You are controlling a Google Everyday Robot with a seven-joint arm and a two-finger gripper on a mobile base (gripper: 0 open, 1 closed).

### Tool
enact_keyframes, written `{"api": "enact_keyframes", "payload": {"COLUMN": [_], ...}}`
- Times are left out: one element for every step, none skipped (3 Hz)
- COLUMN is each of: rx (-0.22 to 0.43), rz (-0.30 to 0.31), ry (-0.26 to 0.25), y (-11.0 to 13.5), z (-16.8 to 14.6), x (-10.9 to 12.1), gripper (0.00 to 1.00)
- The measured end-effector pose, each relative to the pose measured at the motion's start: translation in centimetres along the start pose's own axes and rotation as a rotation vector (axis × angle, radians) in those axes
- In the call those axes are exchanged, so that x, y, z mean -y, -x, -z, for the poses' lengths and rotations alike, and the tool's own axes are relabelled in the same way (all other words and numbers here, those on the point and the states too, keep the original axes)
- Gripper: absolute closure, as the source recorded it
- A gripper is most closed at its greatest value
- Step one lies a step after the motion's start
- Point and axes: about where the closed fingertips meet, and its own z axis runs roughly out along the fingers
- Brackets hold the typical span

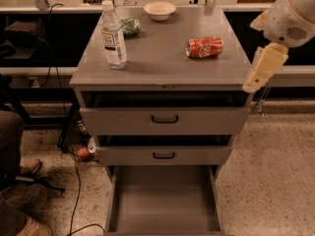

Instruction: Place coke can into bottom drawer

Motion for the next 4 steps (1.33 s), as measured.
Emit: {"api": "enact_keyframes", "payload": {"rx": [0.069,0.16,0.172,0.185], "rz": [-0.053,-0.113,-0.114,-0.112], "ry": [0.009,0.063,0.065,0.045], "y": [0.0,0.6,0.5,0.0], "z": [-3.8,-10.0,-10.7,-12.0], "x": [3.3,7.1,7.6,9.2], "gripper": [0.0,0.0,0.0,0.0]}}
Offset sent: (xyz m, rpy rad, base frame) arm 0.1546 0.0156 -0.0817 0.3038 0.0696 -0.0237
